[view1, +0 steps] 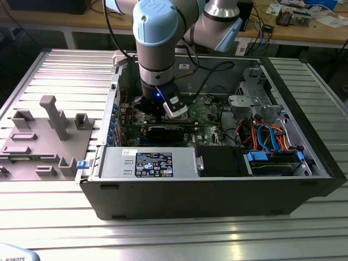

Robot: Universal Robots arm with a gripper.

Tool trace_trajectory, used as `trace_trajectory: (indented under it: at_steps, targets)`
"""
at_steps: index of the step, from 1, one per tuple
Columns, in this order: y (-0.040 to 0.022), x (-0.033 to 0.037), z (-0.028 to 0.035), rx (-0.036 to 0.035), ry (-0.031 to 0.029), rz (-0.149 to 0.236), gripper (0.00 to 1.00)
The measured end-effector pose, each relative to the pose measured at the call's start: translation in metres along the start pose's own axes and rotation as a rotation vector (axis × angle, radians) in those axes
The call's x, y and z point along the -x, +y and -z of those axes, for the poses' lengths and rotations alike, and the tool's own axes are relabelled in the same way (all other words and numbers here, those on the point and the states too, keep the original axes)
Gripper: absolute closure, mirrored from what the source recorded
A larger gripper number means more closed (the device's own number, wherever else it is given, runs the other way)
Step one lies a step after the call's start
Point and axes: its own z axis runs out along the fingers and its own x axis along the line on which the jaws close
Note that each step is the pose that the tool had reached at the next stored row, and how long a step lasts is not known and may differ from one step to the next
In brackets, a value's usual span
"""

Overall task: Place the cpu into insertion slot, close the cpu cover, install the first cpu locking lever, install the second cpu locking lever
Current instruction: 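Install the second cpu locking lever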

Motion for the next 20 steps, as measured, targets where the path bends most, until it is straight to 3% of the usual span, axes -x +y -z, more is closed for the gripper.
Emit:
trace_trajectory:
  at_steps: [3,8,10,11,12,14,15,20]
  targets:
    - [0.0005,0.0000,-0.0023,0.0075,-0.0009,0.000,0.89]
    - [0.0003,-0.0001,-0.0031,0.0066,-0.0004,0.001,0.89]
    - [0.0006,-0.0001,-0.0020,0.0016,-0.0019,0.002,0.89]
    - [0.0011,0.0001,0.0014,-0.0105,-0.0017,0.002,0.89]
    - [0.0013,0.0002,0.0023,-0.0158,-0.0015,0.003,0.89]
    - [0.0013,0.0001,0.0023,-0.0162,-0.0013,0.003,0.89]
    - [0.0013,0.0001,0.0020,-0.0158,-0.0014,0.002,0.89]
    - [0.0011,-0.0001,-0.0016,0.0037,-0.0023,0.001,0.89]
